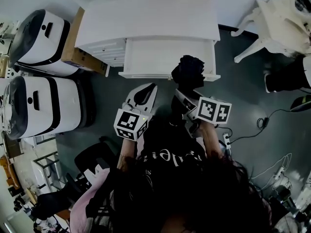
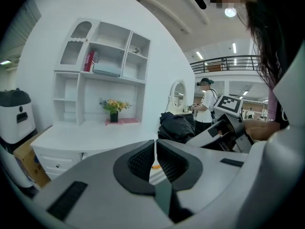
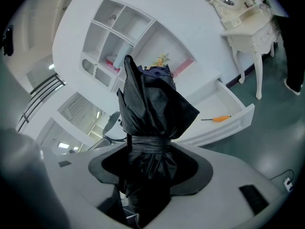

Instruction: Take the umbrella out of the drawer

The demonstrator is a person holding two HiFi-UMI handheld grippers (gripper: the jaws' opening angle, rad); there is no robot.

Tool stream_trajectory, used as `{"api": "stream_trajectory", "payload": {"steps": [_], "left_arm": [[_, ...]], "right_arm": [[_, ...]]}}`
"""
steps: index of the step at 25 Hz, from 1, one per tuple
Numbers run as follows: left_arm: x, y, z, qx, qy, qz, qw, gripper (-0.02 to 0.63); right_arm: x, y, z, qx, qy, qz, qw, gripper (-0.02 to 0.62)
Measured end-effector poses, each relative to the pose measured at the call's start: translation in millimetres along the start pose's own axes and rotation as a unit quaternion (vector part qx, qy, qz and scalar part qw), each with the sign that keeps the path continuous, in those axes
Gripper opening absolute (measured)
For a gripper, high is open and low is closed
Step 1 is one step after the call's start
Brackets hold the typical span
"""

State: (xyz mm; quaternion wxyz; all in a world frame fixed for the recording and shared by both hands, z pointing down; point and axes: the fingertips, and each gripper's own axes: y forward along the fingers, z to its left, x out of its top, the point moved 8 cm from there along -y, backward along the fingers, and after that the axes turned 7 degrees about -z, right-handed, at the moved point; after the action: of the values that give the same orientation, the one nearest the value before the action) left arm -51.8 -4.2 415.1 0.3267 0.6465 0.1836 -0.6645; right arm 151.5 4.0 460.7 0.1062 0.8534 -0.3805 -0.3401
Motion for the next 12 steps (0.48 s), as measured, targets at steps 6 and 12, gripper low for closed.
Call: {"api": "stream_trajectory", "payload": {"steps": [6, 12], "left_arm": [[6, -46, 8, -0.009, 0.012, -0.023, 0.9996, 0.023], [0, -107, 1, -0.036, 0.027, -0.012, 0.9989, 0.023]], "right_arm": [[-33, 6, 39, 0.010, -0.017, -0.003, 1.000, 0.278], [-75, 5, 68, 0.011, -0.019, -0.004, 1.000, 0.278]]}}
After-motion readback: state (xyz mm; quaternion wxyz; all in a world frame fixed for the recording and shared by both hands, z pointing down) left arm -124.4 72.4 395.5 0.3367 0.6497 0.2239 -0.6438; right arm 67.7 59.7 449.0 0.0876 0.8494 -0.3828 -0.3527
